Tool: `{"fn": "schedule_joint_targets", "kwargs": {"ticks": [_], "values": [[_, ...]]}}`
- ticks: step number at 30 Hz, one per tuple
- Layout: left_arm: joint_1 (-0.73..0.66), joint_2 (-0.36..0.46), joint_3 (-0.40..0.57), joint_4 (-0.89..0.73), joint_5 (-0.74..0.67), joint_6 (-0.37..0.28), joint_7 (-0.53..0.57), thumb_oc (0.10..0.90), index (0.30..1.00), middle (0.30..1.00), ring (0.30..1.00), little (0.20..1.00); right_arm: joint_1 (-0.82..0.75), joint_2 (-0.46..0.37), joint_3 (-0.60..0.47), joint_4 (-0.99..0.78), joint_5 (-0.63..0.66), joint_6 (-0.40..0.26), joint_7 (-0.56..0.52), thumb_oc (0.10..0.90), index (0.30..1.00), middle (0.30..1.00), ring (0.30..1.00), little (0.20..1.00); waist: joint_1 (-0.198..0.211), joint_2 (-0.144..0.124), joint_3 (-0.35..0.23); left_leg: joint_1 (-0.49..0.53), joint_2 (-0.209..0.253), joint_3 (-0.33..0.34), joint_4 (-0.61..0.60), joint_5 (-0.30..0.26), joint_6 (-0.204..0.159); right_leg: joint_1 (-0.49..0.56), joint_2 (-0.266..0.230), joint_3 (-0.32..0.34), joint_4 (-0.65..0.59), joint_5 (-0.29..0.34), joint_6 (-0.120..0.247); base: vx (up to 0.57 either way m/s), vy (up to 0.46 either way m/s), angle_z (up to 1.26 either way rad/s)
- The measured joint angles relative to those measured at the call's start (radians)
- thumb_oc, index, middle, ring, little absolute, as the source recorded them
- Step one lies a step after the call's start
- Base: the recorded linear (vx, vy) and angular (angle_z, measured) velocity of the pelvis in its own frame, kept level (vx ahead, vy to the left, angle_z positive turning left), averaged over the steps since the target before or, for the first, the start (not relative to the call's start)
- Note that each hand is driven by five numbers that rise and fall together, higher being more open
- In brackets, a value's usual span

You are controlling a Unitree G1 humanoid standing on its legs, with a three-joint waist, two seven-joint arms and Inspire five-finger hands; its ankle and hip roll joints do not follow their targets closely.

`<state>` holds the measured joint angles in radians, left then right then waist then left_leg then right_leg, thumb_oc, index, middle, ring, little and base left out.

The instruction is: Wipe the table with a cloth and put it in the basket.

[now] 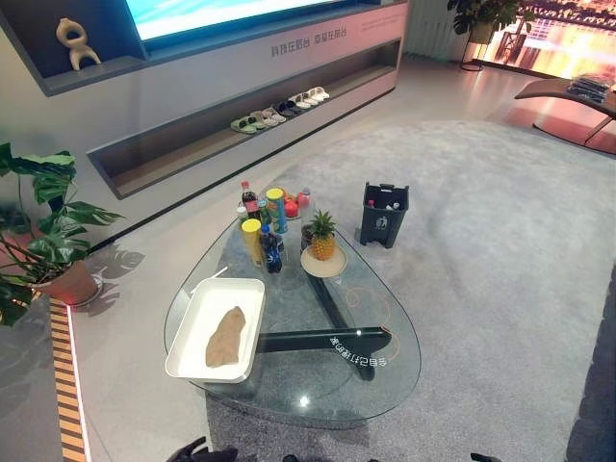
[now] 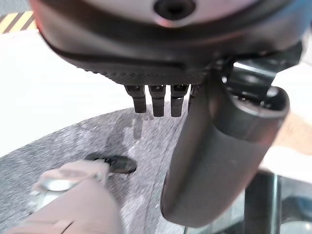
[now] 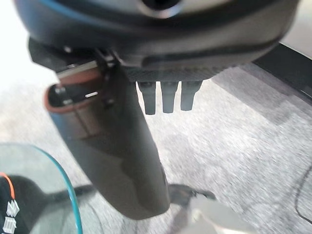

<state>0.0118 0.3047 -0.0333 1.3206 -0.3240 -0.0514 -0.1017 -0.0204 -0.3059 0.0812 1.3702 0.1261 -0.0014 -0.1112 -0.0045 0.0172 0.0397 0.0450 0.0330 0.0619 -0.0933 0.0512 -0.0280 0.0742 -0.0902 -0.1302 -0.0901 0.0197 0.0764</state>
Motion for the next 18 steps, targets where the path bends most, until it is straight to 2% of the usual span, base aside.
{"fn": "schedule_joint_targets", "kwargs": {"ticks": [9,18], "values": [[-0.005,-0.003,-0.034,0.001,0.029,0.046,0.002,0.800,0.900,0.900,0.900,0.900,-0.007,0.003,0.019,0.003,-0.020,0.058,0.020,0.800,0.900,0.900,0.900,0.900,0.000,-0.007,-0.019,0.013,-0.001,0.001,0.006,0.002,0.003,0.010,0.000,0.000,-0.001,-0.001,0.004,0.02,-0.001,0.00],[-0.007,-0.004,-0.073,0.005,0.033,0.062,0.002,0.800,0.900,0.900,0.900,0.900,-0.007,0.009,0.037,0.007,-0.034,0.081,0.030,0.800,0.900,0.900,0.900,0.900,0.001,-0.008,-0.019,0.025,0.000,0.003,0.004,-0.005,0.002,0.019,0.000,0.003,-0.001,-0.004,-0.002,0.00,0.000,0.00]]}}
